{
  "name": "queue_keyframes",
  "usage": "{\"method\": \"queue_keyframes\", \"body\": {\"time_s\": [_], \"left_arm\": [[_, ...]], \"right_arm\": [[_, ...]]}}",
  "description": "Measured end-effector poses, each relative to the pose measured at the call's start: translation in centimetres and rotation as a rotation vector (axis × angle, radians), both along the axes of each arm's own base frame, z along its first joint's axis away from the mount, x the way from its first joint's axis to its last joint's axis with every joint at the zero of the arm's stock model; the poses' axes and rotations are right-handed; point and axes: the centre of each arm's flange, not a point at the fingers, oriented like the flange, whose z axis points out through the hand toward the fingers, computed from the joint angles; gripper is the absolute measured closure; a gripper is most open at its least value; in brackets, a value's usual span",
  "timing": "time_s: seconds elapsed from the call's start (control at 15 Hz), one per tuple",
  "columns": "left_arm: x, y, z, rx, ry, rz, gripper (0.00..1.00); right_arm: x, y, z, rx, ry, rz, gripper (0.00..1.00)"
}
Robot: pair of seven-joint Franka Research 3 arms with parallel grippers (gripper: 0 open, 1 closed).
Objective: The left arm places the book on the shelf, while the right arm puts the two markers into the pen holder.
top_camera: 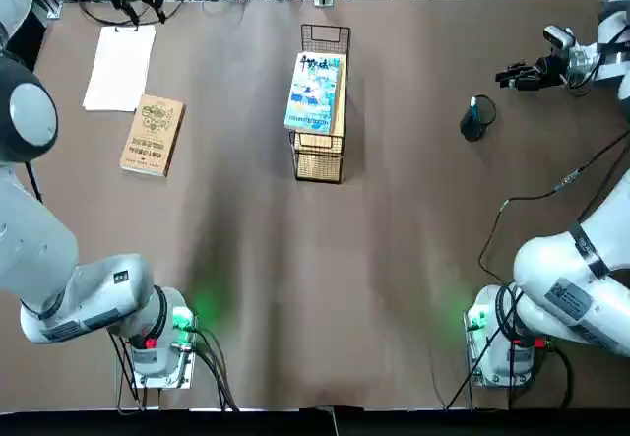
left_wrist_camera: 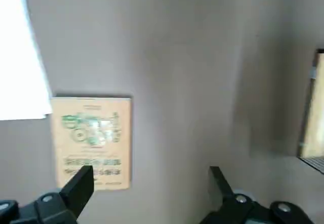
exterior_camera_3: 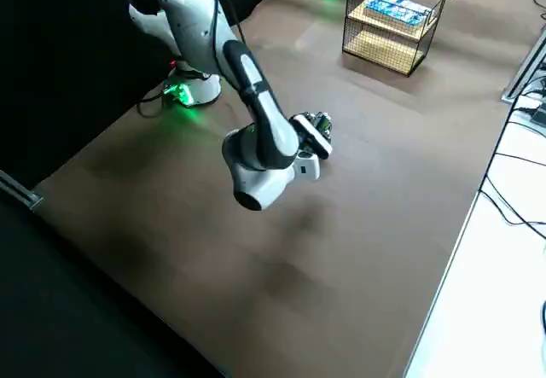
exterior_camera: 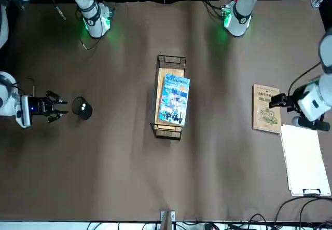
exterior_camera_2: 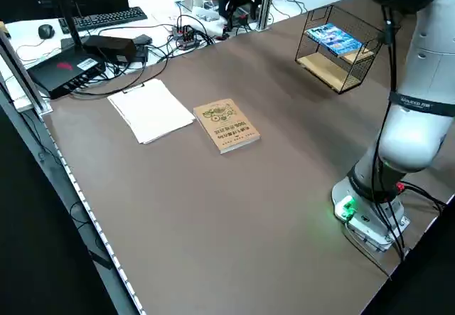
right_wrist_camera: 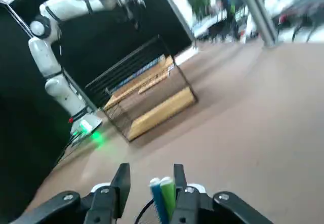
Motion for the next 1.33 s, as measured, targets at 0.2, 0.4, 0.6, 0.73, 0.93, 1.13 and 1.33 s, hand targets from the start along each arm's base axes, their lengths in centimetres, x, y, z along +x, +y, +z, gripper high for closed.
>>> {"method": "queue_keyframes", "body": {"time_s": [0.2, 0.4, 0.6, 0.73, 0.93, 1.13, 1.33], "left_arm": [[-0.4, -4.6, 4.5, 0.122, -0.087, 0.060, 0.00], [-2.0, -6.8, 9.7, 0.135, -0.177, 0.111, 0.00], [-5.5, -6.1, 13.6, 0.155, -0.150, 0.120, 0.00], [-6.5, -5.8, 13.9, 0.164, -0.120, 0.126, 0.00], [-6.2, -6.0, 12.5, 0.168, -0.089, 0.172, 0.00], [-6.0, -6.2, 11.8, 0.158, -0.075, 0.202, 0.00], [-6.0, -6.2, 11.7, 0.157, -0.072, 0.200, 0.00]], "right_arm": [[1.8, 0.2, 3.8, -0.148, 0.152, 0.052, 0.58], [3.9, 2.2, 8.8, -0.332, 0.298, 0.084, 0.56], [5.4, 4.2, 13.1, -0.488, 0.423, 0.060, 0.57], [5.9, 5.7, 15.5, -0.576, 0.507, 0.025, 0.57], [6.1, 8.6, 18.9, -0.703, 0.645, -0.051, 0.57], [6.0, 12.3, 21.7, -0.892, 0.769, -0.132, 0.56], [5.7, 15.4, 24.6, -1.022, 0.843, -0.240, 0.56]]}}
